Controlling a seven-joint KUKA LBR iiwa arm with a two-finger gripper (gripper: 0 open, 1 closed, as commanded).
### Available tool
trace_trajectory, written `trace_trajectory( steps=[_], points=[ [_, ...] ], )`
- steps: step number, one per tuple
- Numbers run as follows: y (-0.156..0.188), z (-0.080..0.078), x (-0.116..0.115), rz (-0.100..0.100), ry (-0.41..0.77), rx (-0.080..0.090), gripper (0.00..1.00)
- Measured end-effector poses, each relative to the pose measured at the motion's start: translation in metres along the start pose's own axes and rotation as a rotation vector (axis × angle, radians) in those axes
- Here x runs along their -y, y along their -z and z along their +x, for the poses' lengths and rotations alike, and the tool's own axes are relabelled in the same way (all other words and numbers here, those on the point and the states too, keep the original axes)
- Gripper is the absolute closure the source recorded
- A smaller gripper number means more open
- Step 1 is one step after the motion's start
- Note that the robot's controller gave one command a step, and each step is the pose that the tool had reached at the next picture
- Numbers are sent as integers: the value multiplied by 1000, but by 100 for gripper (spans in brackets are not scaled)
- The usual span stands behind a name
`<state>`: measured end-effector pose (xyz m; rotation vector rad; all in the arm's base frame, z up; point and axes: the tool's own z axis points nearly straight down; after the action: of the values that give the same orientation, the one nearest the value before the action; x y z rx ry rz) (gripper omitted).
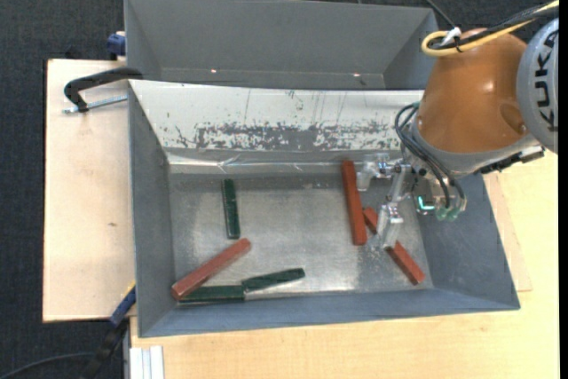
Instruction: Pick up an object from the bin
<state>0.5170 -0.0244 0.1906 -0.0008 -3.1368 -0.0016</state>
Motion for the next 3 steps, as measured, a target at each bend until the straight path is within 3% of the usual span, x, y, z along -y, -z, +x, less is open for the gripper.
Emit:
trace_trajectory(
  steps=[1,2,3],
  points=[
    [-121,-59,32,-2,-216,8,0],
    [-87,-51,-16,-3,-215,11,0],
    [-89,-62,31,3,440,11,0]
  ],
)
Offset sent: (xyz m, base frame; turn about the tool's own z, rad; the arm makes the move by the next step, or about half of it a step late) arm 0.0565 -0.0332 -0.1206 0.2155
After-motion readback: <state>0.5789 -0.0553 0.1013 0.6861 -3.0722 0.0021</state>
